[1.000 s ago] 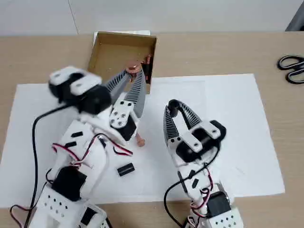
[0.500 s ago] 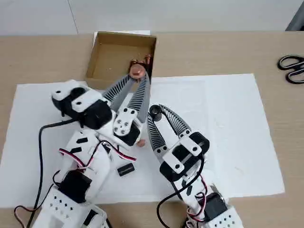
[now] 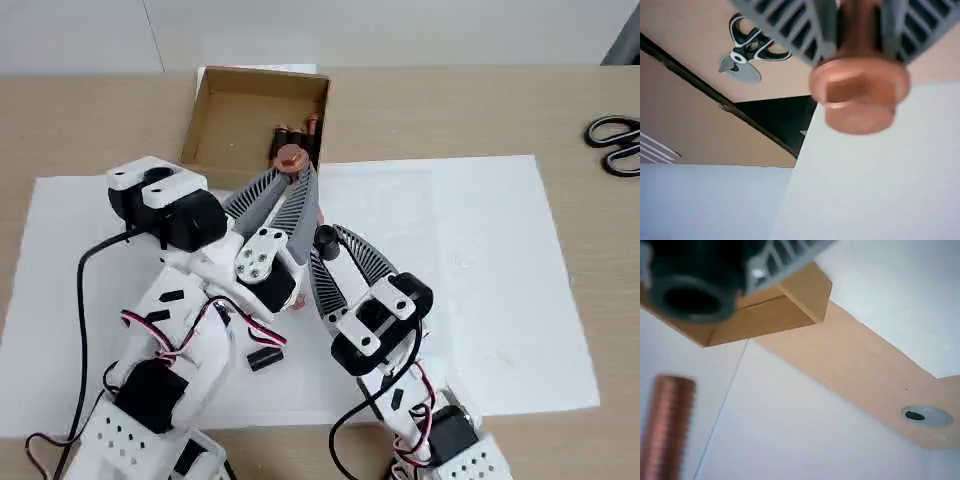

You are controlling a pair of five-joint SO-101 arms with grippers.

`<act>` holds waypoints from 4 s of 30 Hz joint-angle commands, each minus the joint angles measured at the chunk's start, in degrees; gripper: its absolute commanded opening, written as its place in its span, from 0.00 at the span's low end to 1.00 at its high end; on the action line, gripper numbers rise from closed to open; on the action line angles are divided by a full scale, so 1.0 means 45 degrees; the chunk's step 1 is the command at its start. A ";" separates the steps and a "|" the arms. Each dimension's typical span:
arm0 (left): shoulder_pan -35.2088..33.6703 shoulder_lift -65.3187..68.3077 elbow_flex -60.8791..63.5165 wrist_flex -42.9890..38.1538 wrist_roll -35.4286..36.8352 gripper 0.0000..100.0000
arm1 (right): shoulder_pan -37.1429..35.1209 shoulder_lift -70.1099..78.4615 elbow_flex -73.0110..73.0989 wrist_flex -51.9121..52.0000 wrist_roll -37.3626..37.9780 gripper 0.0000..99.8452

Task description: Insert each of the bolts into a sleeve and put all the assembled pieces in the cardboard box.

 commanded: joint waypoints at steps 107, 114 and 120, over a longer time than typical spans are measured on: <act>-0.6486 -0.8244 0.1006 0.6076 -0.3497 0.01 | -0.0029 -0.0107 -0.1211 0.2178 0.0098 0.00; -0.8420 -0.8342 0.2374 0.6154 -0.3497 0.01 | 0.1045 0.1123 -0.3692 0.4952 -0.2383 0.00; -0.9631 -0.8342 0.4933 0.6095 -0.3497 0.01 | 0.2354 0.4835 -0.6173 0.5206 -0.4669 0.00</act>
